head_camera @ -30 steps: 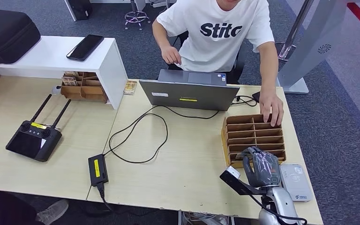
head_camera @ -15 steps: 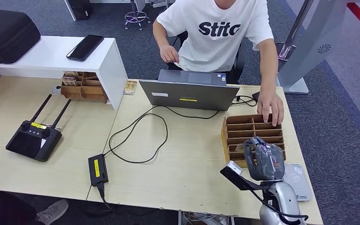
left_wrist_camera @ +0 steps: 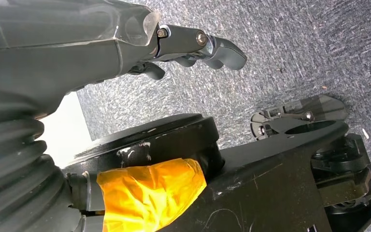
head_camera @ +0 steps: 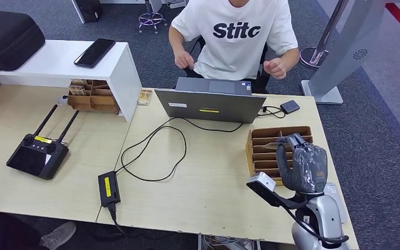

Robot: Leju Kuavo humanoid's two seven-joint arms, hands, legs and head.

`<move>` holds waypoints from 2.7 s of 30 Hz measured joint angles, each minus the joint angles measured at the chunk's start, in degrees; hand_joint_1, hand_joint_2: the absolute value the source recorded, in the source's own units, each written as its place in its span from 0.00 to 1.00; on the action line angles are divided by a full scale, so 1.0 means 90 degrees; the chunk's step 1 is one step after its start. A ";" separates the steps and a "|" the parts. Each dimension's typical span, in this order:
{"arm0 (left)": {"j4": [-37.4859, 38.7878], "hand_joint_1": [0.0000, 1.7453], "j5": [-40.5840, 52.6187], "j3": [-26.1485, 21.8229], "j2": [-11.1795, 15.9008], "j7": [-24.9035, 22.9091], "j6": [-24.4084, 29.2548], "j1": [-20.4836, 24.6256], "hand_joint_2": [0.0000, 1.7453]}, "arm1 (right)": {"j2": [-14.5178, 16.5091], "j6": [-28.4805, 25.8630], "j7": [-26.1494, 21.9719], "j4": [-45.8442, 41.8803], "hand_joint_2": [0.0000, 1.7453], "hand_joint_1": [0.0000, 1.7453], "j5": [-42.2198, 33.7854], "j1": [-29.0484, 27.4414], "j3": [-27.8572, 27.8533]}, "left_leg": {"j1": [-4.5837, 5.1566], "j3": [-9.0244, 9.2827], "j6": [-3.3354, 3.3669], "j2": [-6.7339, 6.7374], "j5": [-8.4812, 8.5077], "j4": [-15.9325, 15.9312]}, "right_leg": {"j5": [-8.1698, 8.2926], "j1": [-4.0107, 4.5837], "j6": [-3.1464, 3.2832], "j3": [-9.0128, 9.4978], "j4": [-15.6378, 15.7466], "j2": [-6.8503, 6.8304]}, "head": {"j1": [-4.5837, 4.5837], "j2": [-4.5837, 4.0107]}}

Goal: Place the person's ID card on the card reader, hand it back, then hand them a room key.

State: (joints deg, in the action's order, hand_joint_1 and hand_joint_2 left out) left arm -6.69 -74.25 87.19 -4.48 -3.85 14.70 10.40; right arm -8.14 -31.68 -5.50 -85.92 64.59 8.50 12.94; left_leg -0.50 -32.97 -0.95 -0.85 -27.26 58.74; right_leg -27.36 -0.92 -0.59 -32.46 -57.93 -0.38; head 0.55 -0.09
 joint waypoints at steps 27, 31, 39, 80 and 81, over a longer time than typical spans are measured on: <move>0.0000 0.00 0.1106 0.0000 0.0002 -0.0143 -0.0213 0.0090 1.00 | -0.0132 0.2435 0.0033 0.4403 1.00 1.00 -0.1747 0.5082 0.0588 | 0.0001 -0.0016 -0.0006 -0.0023 0.0036 0.0002 | 0.0030 -0.0001 0.0002 -0.0008 -0.0005 -0.0015 | 0.0001 0.0000; 0.0000 0.00 0.1127 0.0000 0.0002 -0.0143 -0.0216 0.0090 1.00 | -0.0083 0.2429 0.0094 0.4879 1.00 1.00 -0.1716 0.5320 0.0601 | 0.0001 -0.0016 -0.0006 -0.0021 0.0034 0.0002 | 0.0029 -0.0001 0.0002 -0.0011 -0.0004 -0.0012 | 0.0001 0.0000; 0.0000 0.00 0.1188 0.0000 0.0002 -0.0145 -0.0228 0.0093 1.00 | 0.0006 0.2657 0.0769 0.6071 1.00 1.00 -0.1341 0.6071 0.0732 | 0.0000 -0.0021 -0.0009 -0.0038 0.0040 0.0002 | 0.0030 0.0000 0.0002 -0.0013 -0.0005 -0.0028 | 0.0001 0.0000; 0.0000 0.00 0.0267 -0.0059 -0.0030 0.0026 -0.0121 -0.0002 1.00 | -0.1130 0.0626 -0.0605 0.0103 1.00 0.00 -0.0634 0.1845 0.0547 | -0.0013 -0.0018 0.0014 -0.0093 0.0015 0.0003 | 0.0003 0.0002 -0.0020 0.0012 0.0022 -0.0081 | 0.0001 0.0000; 0.0000 0.00 0.0232 -0.0076 -0.0036 0.0026 -0.0090 -0.0009 1.00 | -0.1234 0.0294 -0.0656 -0.0344 1.00 0.00 -0.0511 0.1245 0.0407 | -0.0013 -0.0018 0.0017 -0.0099 0.0007 0.0003 | -0.0005 0.0001 -0.0021 0.0017 0.0023 -0.0088 | 0.0000 0.0000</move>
State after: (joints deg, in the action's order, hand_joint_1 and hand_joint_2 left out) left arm -6.69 -72.16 86.50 -4.81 -3.62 13.89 10.32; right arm -19.25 -29.04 -11.40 -89.02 59.99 19.71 16.61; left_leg -0.61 -33.13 -0.80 -1.75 -27.20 58.77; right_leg -27.40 -0.91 -0.78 -32.31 -57.72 -1.18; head 0.55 -0.09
